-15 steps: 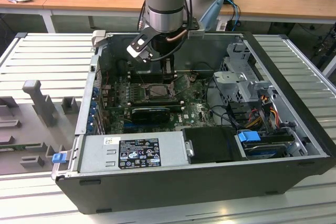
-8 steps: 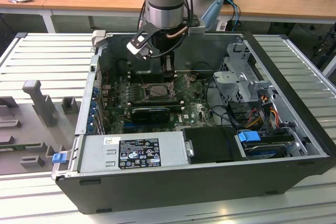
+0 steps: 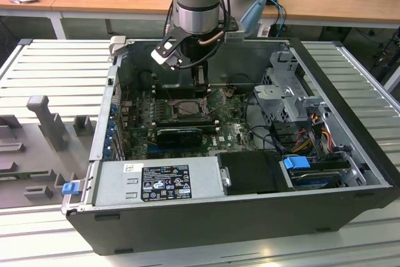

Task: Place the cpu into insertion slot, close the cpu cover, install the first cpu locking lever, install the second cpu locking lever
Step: 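Close the cpu cover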

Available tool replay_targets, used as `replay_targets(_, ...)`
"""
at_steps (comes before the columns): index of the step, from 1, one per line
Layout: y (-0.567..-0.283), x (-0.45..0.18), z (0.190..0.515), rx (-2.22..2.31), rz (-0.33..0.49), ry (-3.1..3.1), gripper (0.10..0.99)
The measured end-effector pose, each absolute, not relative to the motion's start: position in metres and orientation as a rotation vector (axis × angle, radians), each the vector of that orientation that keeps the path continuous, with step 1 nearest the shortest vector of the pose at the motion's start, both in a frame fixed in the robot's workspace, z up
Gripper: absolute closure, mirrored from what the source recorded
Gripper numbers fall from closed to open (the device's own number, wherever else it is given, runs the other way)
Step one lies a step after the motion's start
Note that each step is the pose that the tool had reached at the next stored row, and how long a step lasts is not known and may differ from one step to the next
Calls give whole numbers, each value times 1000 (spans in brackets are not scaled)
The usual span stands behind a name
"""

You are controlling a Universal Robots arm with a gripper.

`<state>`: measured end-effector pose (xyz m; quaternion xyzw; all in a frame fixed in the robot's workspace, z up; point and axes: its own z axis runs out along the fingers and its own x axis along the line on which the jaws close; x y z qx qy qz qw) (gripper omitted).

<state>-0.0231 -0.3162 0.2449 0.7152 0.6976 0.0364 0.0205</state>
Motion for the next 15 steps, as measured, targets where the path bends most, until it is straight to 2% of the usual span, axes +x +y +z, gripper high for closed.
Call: replay_targets(15,-316,-19,254,2218,113,2163,980)
